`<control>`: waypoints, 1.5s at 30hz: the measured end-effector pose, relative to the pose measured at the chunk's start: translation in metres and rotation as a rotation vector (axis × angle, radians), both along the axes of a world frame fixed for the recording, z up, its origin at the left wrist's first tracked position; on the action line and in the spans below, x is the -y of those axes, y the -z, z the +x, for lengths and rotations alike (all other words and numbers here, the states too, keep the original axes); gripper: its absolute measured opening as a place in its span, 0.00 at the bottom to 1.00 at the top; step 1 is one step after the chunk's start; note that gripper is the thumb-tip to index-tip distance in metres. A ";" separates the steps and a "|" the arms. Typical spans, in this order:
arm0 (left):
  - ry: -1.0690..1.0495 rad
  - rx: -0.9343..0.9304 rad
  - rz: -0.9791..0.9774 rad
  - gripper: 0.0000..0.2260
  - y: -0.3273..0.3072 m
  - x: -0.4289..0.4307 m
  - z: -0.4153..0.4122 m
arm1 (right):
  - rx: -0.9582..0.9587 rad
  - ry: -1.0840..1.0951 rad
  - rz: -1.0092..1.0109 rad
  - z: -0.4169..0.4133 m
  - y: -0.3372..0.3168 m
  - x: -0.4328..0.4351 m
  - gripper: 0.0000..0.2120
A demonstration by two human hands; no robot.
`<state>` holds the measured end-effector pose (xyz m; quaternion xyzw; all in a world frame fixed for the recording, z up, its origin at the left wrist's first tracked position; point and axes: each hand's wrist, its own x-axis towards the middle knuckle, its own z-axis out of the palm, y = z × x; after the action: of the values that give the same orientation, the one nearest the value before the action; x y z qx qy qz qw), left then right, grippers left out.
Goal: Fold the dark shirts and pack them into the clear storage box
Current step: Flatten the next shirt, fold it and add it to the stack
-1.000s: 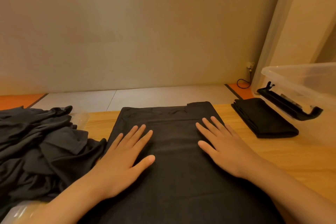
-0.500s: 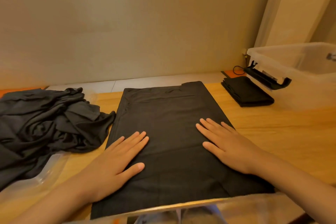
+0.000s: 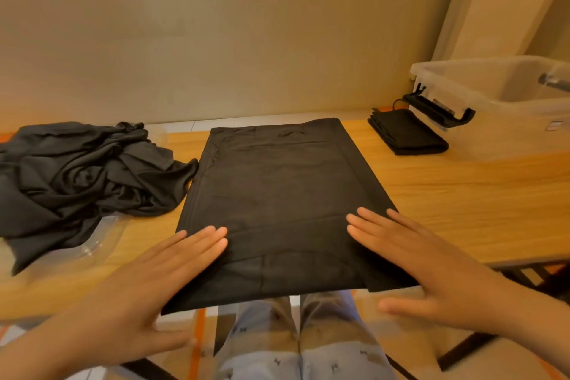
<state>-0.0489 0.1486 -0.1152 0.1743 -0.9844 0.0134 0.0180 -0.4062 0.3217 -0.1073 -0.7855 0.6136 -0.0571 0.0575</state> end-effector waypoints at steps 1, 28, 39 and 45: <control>-0.006 0.062 -0.040 0.48 0.001 0.004 0.007 | -0.083 -0.032 -0.003 -0.008 0.004 -0.005 0.44; -0.190 -0.419 0.515 0.24 -0.007 -0.008 -0.001 | 0.591 0.179 -0.158 -0.014 -0.004 -0.013 0.19; -0.422 -0.555 1.034 0.26 -0.084 0.079 -0.054 | 1.144 0.492 -0.198 -0.041 -0.067 0.078 0.09; -0.658 -0.493 1.100 0.15 -0.099 0.187 -0.119 | 1.123 0.646 -0.049 -0.095 -0.066 0.214 0.07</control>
<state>-0.1677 -0.0381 -0.0166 0.4461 -0.7110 -0.5239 0.1452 -0.5008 0.1080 -0.0417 -0.4133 0.6940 -0.4876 0.3314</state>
